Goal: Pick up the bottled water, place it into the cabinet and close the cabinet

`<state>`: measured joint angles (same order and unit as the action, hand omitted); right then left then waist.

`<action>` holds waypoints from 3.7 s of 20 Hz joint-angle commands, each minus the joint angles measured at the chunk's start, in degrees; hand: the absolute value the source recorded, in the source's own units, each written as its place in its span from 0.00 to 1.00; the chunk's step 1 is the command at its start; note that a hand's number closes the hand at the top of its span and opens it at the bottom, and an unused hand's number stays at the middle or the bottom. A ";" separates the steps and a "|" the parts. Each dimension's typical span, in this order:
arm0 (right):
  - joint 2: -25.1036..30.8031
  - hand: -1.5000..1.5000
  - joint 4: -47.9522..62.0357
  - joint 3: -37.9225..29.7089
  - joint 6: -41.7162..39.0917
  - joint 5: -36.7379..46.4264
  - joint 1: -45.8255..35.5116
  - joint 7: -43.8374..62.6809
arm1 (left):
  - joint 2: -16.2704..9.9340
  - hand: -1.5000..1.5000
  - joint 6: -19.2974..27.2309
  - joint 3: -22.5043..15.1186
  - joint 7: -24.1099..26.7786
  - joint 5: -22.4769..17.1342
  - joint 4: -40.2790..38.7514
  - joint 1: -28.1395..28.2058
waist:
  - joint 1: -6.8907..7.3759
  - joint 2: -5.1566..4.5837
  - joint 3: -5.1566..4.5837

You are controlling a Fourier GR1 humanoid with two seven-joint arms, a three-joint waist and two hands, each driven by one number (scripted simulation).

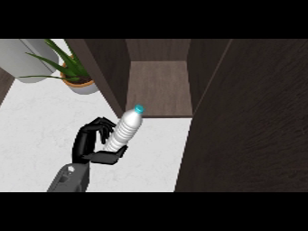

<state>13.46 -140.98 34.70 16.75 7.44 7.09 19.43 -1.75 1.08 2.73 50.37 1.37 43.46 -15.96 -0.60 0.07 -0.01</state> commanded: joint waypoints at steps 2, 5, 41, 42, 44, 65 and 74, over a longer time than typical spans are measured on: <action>0.25 0.00 -6.51 0.73 0.35 4.18 0.01 4.66 | 1.68 1.00 -1.53 -3.81 -6.01 -3.81 6.85 0.52 | 0.40 0.16 0.00; 0.62 0.00 -7.97 0.11 0.60 4.32 -1.02 7.05 | 1.72 1.00 -0.03 -6.54 -8.59 -7.41 9.04 -1.06 | 0.18 0.14 -0.02; 7.70 0.00 -10.65 -2.33 0.02 -4.01 10.15 -4.00 | 1.75 1.00 29.58 -21.35 -23.72 -32.64 -6.51 -32.40 | -1.83 -0.38 0.00; 5.93 0.00 -8.83 -3.11 0.51 -3.59 6.26 -0.94 | 1.75 1.00 29.61 -22.09 -24.57 -33.71 -6.72 -33.15 | -1.18 -0.36 -0.03; 5.81 0.00 -8.27 0.56 0.86 -1.78 8.53 -4.05 | 1.75 1.00 31.06 -20.30 -22.01 -30.89 -13.82 -36.10 | -2.20 -0.52 -0.04; 6.76 0.00 -3.51 -2.30 -2.28 -6.25 11.31 -13.48 | 1.74 0.00 34.57 -17.70 -14.97 -29.99 -35.35 -48.46 | -3.67 -1.16 -0.02; 8.05 0.00 -6.42 -5.09 -3.96 -8.50 10.76 -10.74 | 0.46 0.00 28.61 -13.57 -12.05 -31.65 -37.17 -48.89 | -3.69 -1.48 -0.07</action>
<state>20.60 -142.08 30.03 13.10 0.15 16.23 6.33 -0.57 32.11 -12.08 37.13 -29.81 6.95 -65.28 -4.23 -1.43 -0.05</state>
